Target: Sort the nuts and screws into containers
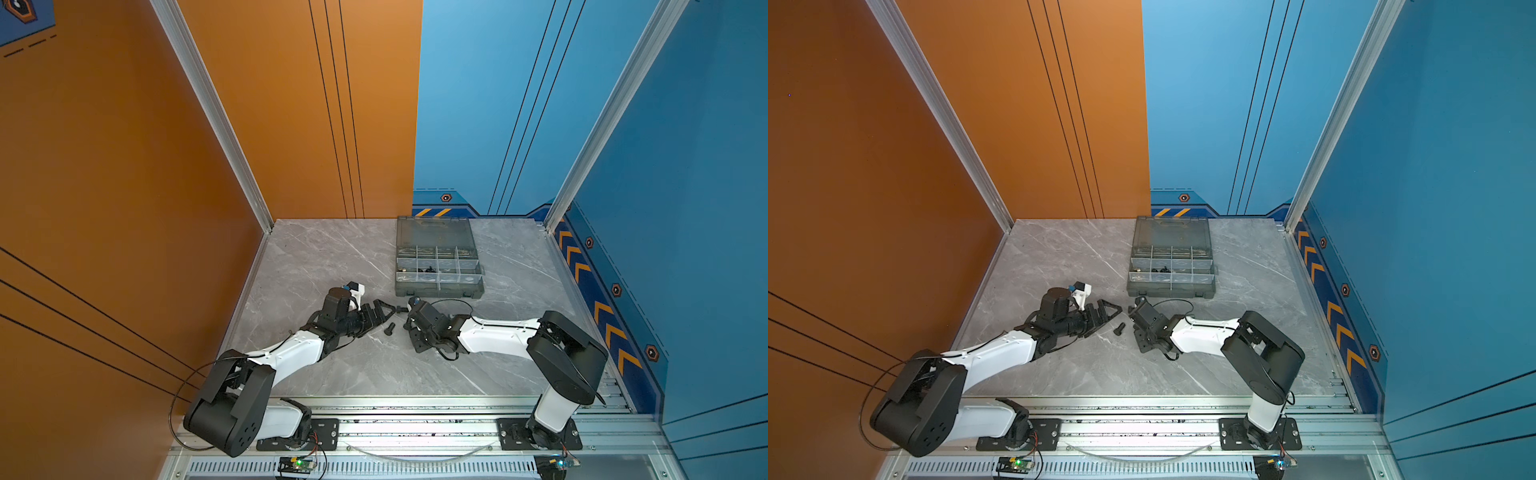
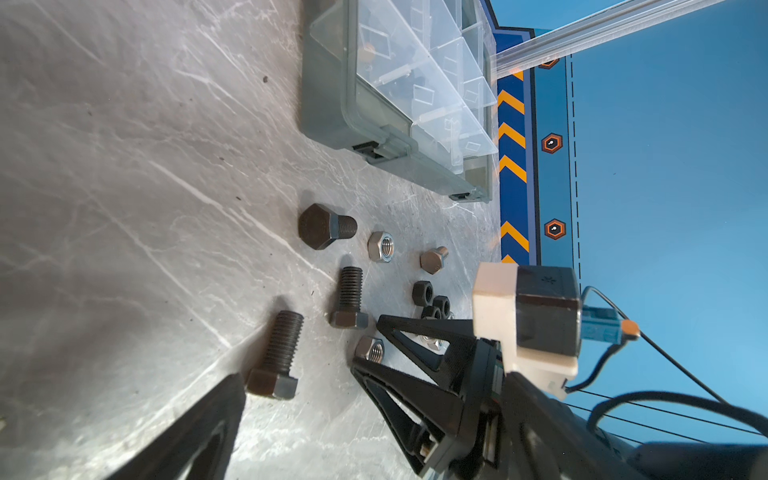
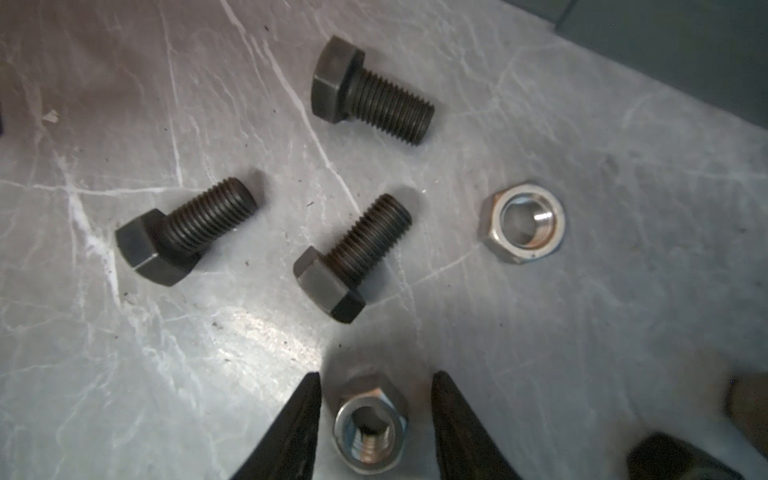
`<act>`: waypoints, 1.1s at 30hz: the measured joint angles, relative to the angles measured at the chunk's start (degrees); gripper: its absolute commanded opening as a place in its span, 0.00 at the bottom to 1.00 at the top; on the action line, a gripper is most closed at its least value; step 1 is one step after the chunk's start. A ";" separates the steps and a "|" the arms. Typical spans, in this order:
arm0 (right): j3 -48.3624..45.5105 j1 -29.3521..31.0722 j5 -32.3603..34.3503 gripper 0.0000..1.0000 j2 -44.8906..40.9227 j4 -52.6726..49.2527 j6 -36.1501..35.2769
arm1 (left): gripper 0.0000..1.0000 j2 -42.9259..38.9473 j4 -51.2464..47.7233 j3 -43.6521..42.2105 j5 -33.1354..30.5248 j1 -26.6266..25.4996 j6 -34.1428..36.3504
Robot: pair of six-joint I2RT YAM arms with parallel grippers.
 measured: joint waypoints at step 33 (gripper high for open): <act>-0.59 -1.86 -1.97 0.00 -7.54 -2.03 -3.80 | 0.98 0.00 -2.75 0.24 -0.17 0.00 1.53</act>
